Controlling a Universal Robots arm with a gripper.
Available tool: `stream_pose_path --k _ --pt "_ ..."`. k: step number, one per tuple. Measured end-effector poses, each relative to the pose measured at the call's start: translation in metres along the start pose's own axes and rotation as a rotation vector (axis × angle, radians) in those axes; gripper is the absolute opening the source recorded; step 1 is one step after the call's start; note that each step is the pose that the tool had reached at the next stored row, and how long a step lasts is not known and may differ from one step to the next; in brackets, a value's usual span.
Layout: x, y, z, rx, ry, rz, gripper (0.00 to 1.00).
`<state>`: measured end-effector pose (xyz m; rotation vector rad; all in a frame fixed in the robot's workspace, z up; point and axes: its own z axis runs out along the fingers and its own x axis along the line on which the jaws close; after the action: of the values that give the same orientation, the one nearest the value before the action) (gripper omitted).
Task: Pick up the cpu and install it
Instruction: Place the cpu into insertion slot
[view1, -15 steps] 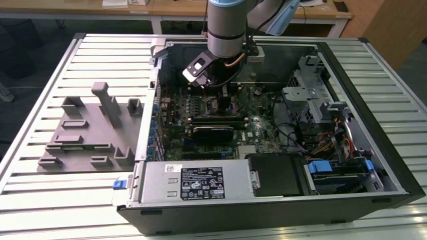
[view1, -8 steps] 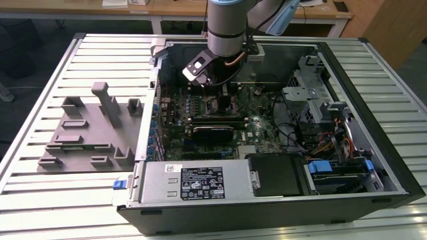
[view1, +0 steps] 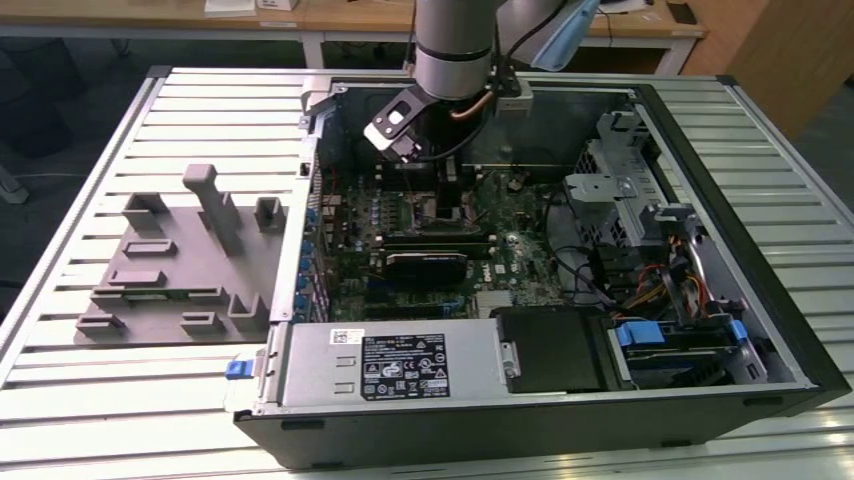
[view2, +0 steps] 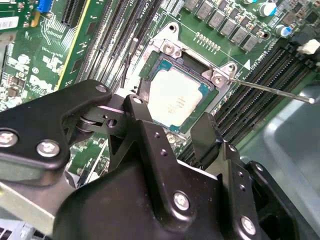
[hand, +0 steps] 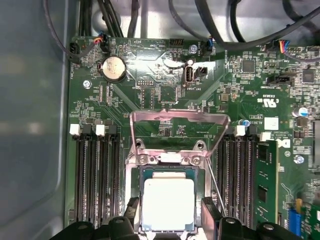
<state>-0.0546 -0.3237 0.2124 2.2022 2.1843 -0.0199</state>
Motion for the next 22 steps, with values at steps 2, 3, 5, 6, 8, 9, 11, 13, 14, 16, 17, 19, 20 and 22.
stream_pose_path --k 2,3,5,6,8,9,11,13,14,16,17,19,20,22 --pt "-0.0001 0.0 -0.0027 -0.0001 0.0 0.0 0.6" --pt "-0.0002 0.0001 -0.0041 -0.0001 -0.0001 0.0 0.6" --pt "-0.0002 0.0002 -0.0069 -0.0004 0.0001 0.0 0.6" --pt "-0.0003 0.0002 -0.0082 -0.0005 0.0001 0.0 0.6" --pt "-0.0003 0.0002 -0.0109 -0.0006 0.0 0.0 0.6" --pt "-0.0003 0.0002 -0.0121 -0.0008 0.0 0.0 0.6" --pt "-0.0003 0.0003 -0.0127 -0.001 0.0002 0.0 0.6" --pt "-0.0003 0.0003 -0.0127 -0.001 0.0001 0.0 0.6" --pt "-0.0004 0.0003 -0.0127 -0.0009 0.0001 0.0 0.6" --pt "-0.0004 0.0003 -0.0128 -0.0009 -0.0001 0.0 0.6" --pt "-0.0004 0.0003 -0.0128 -0.0009 -0.0001 0.0 0.6" --pt "-0.0004 0.0002 -0.0128 -0.0008 -0.0002 0.0 0.6" --pt "-0.0004 0.0002 -0.0128 -0.0009 -0.0002 0.0 0.58" --pt "-0.0004 0.0003 -0.0128 -0.0009 -0.0002 0.0 0.52"
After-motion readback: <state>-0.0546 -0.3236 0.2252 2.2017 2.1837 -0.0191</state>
